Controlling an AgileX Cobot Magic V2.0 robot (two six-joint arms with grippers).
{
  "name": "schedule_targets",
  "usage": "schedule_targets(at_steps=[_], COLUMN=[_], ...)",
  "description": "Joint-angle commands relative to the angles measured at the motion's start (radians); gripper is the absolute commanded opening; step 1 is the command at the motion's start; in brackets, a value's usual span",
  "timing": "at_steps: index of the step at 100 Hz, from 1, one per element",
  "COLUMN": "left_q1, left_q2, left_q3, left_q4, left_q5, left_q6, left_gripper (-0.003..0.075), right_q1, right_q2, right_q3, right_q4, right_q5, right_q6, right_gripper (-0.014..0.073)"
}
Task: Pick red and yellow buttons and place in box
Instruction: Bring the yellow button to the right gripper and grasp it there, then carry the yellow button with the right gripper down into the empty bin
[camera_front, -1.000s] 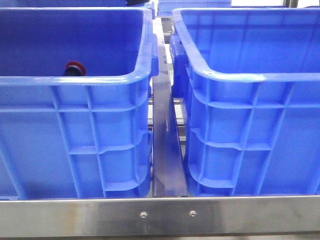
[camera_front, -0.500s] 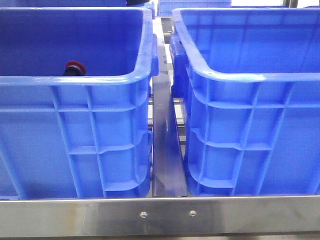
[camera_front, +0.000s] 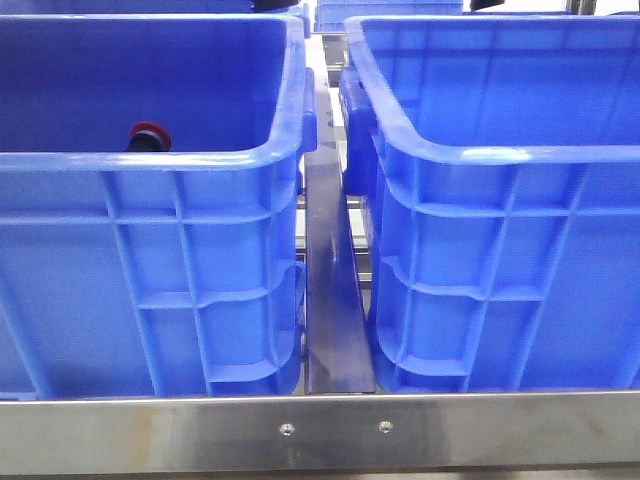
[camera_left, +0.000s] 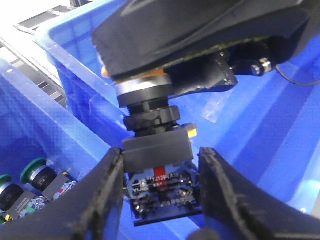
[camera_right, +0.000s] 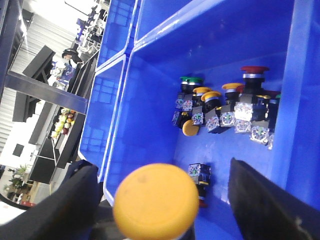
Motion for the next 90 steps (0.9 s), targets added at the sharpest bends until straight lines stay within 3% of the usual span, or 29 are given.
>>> schedule_targets(at_steps=[1, 14, 26, 37, 42, 47, 57, 64, 90], left_q1=[-0.008, -0.008, -0.008, -0.008, -0.008, -0.008, -0.008, -0.008, -0.008], left_q2=[-0.032, -0.032, -0.032, -0.032, -0.032, -0.032, -0.032, -0.032, -0.032], left_q3=[-0.029, -0.029, -0.029, -0.029, -0.029, -0.029, -0.029, -0.029, -0.029], left_q4=[-0.018, -0.018, -0.018, -0.005, 0.005, 0.009, 0.012, 0.015, 0.020], left_q5=[-0.053, -0.053, -0.053, -0.055, -0.055, -0.055, -0.061, -0.065, -0.064], left_q6=[-0.001, -0.001, -0.001, -0.001, -0.001, -0.001, -0.001, -0.001, -0.001], left_gripper=[0.0094, 0.0094, 0.0094, 0.0106, 0.0151, 0.0242, 0.0523, 0.0631, 0.0604], right_q1=[0.000, 0.000, 0.000, 0.000, 0.000, 0.000, -0.004, -0.004, -0.101], right_q2=[-0.029, -0.029, -0.029, -0.029, -0.029, -0.029, -0.029, -0.030, -0.058], right_q3=[-0.037, -0.037, -0.037, -0.037, -0.037, -0.037, -0.037, -0.037, -0.039], right_q4=[0.055, 0.057, 0.057, 0.057, 0.057, 0.057, 0.057, 0.057, 0.056], right_q5=[0.032, 0.036, 0.052, 0.052, 0.052, 0.051, 0.051, 0.038, -0.022], right_q6=[-0.037, -0.037, -0.037, -0.037, -0.037, -0.037, -0.037, -0.037, -0.158], right_gripper=[0.0493, 0.0265, 0.0137, 0.0132, 0.0132, 0.0132, 0.0132, 0.0132, 0.0132])
